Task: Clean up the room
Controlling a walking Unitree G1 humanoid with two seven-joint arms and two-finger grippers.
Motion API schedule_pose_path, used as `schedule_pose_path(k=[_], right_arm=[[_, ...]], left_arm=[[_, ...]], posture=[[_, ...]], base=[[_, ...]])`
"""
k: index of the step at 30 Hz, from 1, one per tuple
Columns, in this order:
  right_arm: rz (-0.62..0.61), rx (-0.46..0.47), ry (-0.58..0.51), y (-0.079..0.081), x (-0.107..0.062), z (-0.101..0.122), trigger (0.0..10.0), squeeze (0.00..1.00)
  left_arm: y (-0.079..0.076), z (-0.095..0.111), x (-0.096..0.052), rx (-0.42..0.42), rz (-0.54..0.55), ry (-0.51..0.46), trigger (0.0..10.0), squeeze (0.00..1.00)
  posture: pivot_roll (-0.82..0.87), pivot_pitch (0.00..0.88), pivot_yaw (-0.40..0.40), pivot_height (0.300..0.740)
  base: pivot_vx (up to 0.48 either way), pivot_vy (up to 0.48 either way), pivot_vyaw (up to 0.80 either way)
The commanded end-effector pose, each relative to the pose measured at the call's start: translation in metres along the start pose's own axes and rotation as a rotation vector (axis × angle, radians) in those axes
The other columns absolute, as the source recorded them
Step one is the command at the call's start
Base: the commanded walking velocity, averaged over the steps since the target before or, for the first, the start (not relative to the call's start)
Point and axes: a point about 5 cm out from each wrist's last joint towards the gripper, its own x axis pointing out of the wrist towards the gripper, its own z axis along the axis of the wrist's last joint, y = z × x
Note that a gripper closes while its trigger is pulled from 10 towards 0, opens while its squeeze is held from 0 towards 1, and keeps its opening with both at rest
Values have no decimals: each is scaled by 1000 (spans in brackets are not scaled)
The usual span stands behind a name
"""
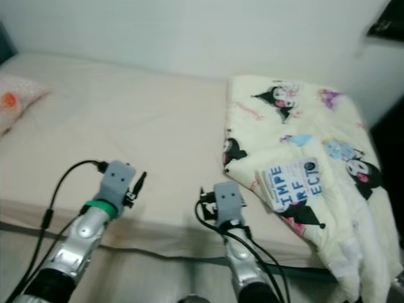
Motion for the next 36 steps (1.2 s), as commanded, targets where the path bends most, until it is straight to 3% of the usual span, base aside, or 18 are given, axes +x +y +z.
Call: schedule_pose_path(k=[1,18,27,36], right_arm=[[-5,-10,25,-3,-4,-6,10000,0],[-6,-5,31,-3,-5,-7,10000,0],[-8,-5,37,-4,-5,-8,10000,0],[-9,-21,37,-5,-4,-7,10000,0]], left_arm=[[-6,-2,-1,-5,-18,11,10000,0],[-6,-2,-1,-9,-19,13,10000,0],[-4,-6,1,-46,5,53,10000,0],[-6,-3,1,-32,0,26,10000,0]], posture=[[-104,68,38,740],[-105,71,39,740],[-106,69,37,740],[-107,64,36,740]], base=[[0,-439,0],[0,-411,-37],[0,390,-758],[0,0,0]])
